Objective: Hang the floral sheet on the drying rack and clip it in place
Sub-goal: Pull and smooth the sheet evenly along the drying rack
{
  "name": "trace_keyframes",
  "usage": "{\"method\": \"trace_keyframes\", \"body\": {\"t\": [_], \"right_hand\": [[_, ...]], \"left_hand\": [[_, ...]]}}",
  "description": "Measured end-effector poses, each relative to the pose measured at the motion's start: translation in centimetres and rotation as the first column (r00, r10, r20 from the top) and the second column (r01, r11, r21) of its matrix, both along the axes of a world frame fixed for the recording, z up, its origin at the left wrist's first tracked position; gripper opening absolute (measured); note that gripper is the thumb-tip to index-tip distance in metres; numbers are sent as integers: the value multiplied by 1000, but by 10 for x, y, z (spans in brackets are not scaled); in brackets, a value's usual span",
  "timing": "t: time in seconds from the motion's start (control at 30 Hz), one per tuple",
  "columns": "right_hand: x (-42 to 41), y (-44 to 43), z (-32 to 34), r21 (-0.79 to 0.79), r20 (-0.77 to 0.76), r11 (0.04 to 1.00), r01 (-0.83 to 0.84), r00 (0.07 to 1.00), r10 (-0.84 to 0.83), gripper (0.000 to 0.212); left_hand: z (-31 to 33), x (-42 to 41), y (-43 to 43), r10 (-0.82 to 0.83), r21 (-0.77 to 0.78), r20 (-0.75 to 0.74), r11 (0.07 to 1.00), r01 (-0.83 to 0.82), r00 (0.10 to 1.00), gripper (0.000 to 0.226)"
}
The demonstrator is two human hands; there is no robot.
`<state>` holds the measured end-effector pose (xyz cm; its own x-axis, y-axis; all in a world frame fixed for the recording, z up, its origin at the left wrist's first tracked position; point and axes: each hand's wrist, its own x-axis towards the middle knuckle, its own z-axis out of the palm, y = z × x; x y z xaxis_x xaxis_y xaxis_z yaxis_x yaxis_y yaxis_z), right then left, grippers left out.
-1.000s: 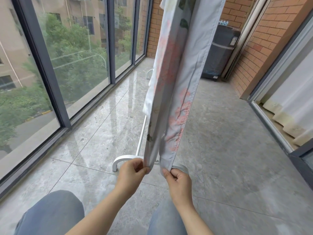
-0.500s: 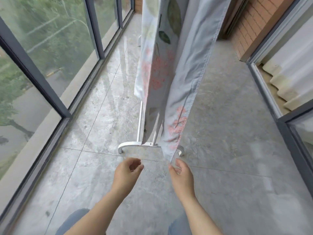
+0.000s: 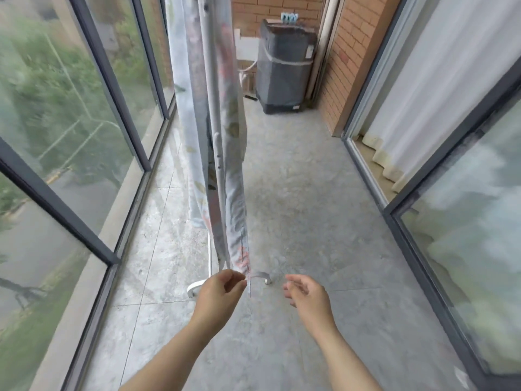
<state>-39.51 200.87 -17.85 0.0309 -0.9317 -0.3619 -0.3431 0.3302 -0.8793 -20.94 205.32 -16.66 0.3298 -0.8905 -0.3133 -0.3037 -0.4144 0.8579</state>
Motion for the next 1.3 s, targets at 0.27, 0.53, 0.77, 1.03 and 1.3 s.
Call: {"method": "trace_keyframes", "body": {"t": [0.27, 0.53, 0.77, 1.03, 1.3], "right_hand": [[-65, -22, 145, -141, 91, 989, 41, 996, -28, 17], [-136, -47, 224, -299, 177, 948, 113, 982, -61, 17], [-170, -76, 248, -349, 211, 927, 139, 975, -67, 17], [-188, -152, 249, -351, 202, 926, 138, 977, -69, 16], [-185, -285, 273, -396, 93, 916, 60, 995, -25, 15]], "left_hand": [[152, -68, -28, -73, -155, 48, 985, 80, 996, 10], [215, -142, -64, -121, -314, 40, 941, 128, 992, 10], [239, -178, -100, -146, -364, -7, 922, 133, 989, 10], [234, -200, -180, -161, -369, -68, 921, 125, 985, 13], [240, -210, -319, -143, -409, -159, 910, 67, 977, 11]]}}
